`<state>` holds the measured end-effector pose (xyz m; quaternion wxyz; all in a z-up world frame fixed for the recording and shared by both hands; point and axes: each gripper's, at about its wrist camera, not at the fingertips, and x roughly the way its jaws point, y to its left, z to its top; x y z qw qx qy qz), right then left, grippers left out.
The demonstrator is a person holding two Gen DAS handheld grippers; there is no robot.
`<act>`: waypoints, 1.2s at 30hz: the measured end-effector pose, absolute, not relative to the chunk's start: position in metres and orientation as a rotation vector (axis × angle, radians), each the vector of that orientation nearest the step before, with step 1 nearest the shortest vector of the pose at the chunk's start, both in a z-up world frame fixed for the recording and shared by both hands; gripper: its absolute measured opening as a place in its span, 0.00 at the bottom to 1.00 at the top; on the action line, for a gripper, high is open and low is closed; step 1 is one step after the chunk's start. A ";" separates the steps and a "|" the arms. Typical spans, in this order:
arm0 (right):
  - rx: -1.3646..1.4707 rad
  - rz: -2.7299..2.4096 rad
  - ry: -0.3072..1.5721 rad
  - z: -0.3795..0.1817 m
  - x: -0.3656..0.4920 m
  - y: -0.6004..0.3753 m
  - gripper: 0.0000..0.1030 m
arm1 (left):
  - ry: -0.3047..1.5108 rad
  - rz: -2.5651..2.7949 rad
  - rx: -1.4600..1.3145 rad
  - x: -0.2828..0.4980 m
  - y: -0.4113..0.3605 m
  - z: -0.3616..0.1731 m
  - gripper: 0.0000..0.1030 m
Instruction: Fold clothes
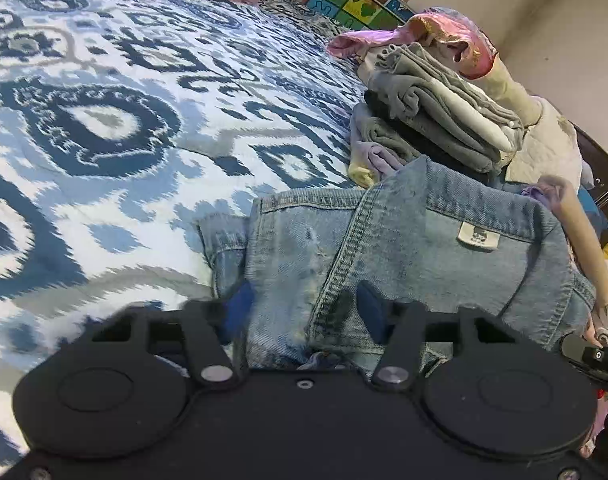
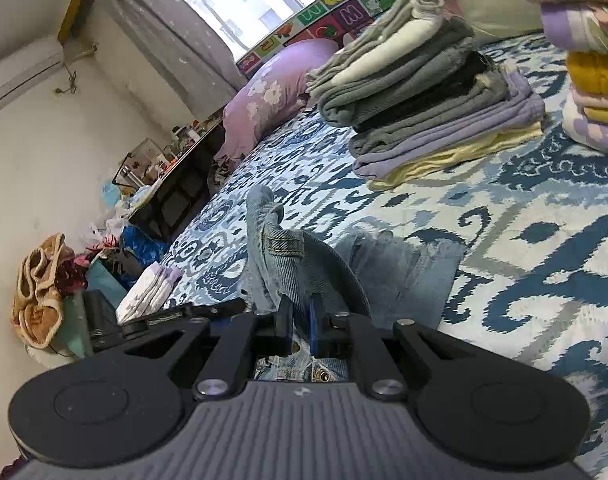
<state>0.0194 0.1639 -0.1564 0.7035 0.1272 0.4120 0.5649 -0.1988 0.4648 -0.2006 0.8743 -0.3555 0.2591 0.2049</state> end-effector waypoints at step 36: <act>0.254 1.227 1.026 -0.137 -0.051 -0.002 0.47 | 0.450 0.322 -0.536 -0.402 0.321 -0.129 0.41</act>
